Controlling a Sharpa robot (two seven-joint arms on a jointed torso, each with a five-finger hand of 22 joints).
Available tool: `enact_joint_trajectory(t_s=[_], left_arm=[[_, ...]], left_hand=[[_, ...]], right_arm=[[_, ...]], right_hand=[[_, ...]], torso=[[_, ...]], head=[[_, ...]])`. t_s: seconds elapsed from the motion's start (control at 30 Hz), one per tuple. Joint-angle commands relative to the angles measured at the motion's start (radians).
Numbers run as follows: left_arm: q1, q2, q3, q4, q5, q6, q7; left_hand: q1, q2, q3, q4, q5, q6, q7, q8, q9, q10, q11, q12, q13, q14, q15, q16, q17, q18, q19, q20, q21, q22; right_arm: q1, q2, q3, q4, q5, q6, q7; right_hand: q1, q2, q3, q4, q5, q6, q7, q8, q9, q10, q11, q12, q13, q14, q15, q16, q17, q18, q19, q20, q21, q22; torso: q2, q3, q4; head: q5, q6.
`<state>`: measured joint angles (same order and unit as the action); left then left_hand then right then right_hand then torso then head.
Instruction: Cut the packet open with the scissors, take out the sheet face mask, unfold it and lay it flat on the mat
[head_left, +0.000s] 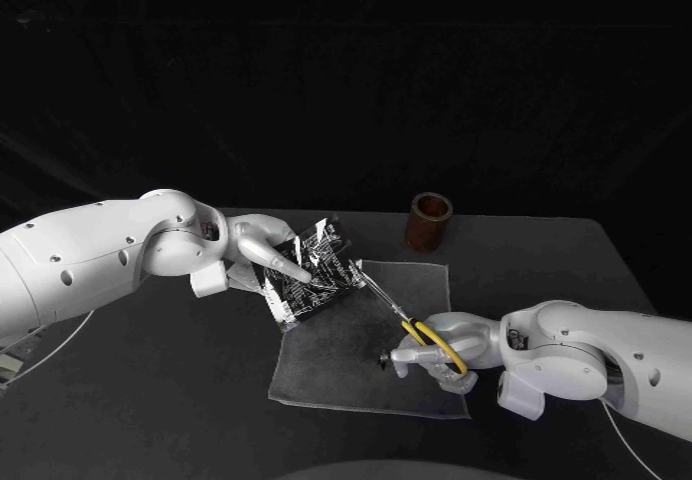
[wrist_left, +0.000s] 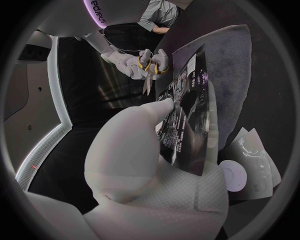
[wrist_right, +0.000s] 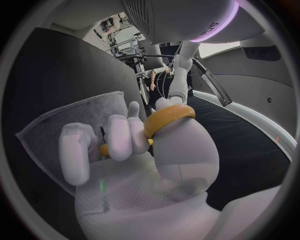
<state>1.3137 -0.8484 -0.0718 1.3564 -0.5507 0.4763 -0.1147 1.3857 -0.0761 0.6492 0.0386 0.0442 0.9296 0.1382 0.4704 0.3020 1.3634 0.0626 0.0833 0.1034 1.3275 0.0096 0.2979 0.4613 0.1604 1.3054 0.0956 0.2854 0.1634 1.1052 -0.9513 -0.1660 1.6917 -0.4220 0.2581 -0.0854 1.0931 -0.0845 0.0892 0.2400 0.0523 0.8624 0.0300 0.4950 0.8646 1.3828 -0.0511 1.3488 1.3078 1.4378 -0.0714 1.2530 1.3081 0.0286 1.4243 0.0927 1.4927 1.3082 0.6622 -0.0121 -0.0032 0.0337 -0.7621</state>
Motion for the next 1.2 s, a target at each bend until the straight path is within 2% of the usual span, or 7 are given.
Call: enact_joint_trajectory(t_s=[0.03,0.23,0.37,0.43,0.7,0.83,1.2], left_arm=[[0.000,-0.001,0.000,0.004,-0.005,0.030,0.002],[0.000,-0.004,0.000,0.011,-0.006,0.036,0.000],[0.000,-0.005,0.000,0.015,-0.006,0.037,0.000],[0.000,-0.006,0.000,0.017,-0.006,0.038,0.000],[0.000,-0.005,0.000,0.021,-0.006,0.039,0.001],[0.000,-0.004,0.000,0.021,-0.006,0.039,0.001],[0.000,-0.004,0.000,0.021,-0.005,0.040,0.000]], left_hand=[[0.001,0.006,0.006,-0.002,0.004,0.006,-0.001,0.003,0.155,0.006,0.002,0.004,0.001,0.001,-0.005,0.004,0.000,0.017,0.000,-0.008,0.007,0.001],[0.001,0.006,0.006,-0.002,0.004,0.006,-0.001,0.003,0.155,0.006,0.002,0.004,0.001,0.001,-0.005,0.004,0.000,0.017,0.000,-0.008,0.007,0.001],[0.002,0.005,0.007,-0.002,0.004,0.007,-0.001,0.003,0.157,0.006,0.002,0.003,0.001,0.000,-0.005,0.004,0.002,0.017,-0.001,-0.008,0.008,0.002],[0.002,0.005,0.007,-0.002,0.004,0.007,-0.001,0.003,0.157,0.006,0.002,0.003,0.001,0.000,-0.005,0.004,0.002,0.017,-0.001,-0.008,0.008,0.002],[0.002,0.005,0.007,-0.002,0.004,0.007,-0.001,0.003,0.157,0.006,0.002,0.003,0.001,0.000,-0.005,0.004,0.002,0.017,-0.001,-0.008,0.008,0.002],[0.002,0.005,0.007,-0.002,0.004,0.007,-0.001,0.003,0.157,0.006,0.002,0.003,0.001,0.000,-0.005,0.004,0.002,0.017,-0.001,-0.008,0.008,0.002],[0.002,0.005,0.007,-0.002,0.004,0.007,-0.001,0.003,0.157,0.006,0.002,0.003,0.001,0.000,-0.005,0.004,0.002,0.017,-0.001,-0.008,0.008,0.002]], right_arm=[[0.001,-0.001,0.001,-0.009,-0.009,0.021,-0.001],[0.001,0.000,0.001,-0.027,-0.006,0.024,-0.007],[0.001,0.006,0.001,-0.033,-0.005,0.032,-0.011],[0.001,0.010,0.001,-0.036,-0.005,0.033,-0.011],[0.001,0.024,0.001,-0.050,-0.008,0.048,-0.022],[0.001,0.028,0.001,-0.049,-0.012,0.052,-0.028],[0.001,0.036,0.001,-0.053,-0.015,0.029,-0.026]], right_hand=[[0.005,0.000,-0.007,0.001,-0.004,-0.164,0.090,-0.004,-0.001,0.188,0.089,0.222,0.263,0.133,0.036,0.318,0.263,0.012,0.030,-0.021,0.007,0.067],[0.004,-0.001,-0.023,0.012,-0.004,-0.172,0.094,-0.011,-0.001,0.188,0.094,0.222,0.263,0.133,0.039,0.318,0.263,0.012,0.031,-0.017,0.009,0.070],[0.016,0.001,-0.062,0.035,-0.004,-0.223,0.113,-0.045,-0.014,0.188,0.109,0.222,0.263,0.133,0.052,0.318,0.263,0.014,0.024,-0.004,0.006,0.063],[0.025,0.007,-0.081,0.044,-0.003,-0.265,0.127,-0.075,-0.031,0.188,0.120,0.222,0.263,0.133,0.062,0.317,0.262,0.014,0.023,0.003,0.006,0.062],[0.044,0.026,-0.139,0.047,-0.004,-0.334,0.146,-0.126,-0.077,0.188,0.140,0.222,0.263,0.133,0.079,0.318,0.263,0.014,0.023,0.021,0.008,0.066],[0.055,0.036,-0.181,0.048,-0.003,-0.405,0.155,-0.162,-0.112,0.188,0.148,0.222,0.263,0.133,0.086,0.318,0.263,0.013,0.025,0.029,0.010,0.071],[0.066,0.046,-0.238,0.050,-0.003,-0.494,0.160,-0.178,-0.146,0.188,0.153,0.222,0.263,0.133,0.092,0.318,0.263,0.013,0.023,0.035,0.010,0.072]], torso=[[0.000,-0.0008,0.0008],[0.000,-0.0008,0.0004],[0.000,-0.0008,0.0010],[0.000,-0.0004,0.0007],[0.000,-0.0006,0.0003],[0.000,-0.0001,-0.0006],[0.000,0.0003,-0.0002]], head=[[-0.001,-0.001],[0.000,-0.003],[0.000,-0.003],[0.000,-0.003],[0.001,-0.005],[0.001,-0.006],[0.002,-0.007]])
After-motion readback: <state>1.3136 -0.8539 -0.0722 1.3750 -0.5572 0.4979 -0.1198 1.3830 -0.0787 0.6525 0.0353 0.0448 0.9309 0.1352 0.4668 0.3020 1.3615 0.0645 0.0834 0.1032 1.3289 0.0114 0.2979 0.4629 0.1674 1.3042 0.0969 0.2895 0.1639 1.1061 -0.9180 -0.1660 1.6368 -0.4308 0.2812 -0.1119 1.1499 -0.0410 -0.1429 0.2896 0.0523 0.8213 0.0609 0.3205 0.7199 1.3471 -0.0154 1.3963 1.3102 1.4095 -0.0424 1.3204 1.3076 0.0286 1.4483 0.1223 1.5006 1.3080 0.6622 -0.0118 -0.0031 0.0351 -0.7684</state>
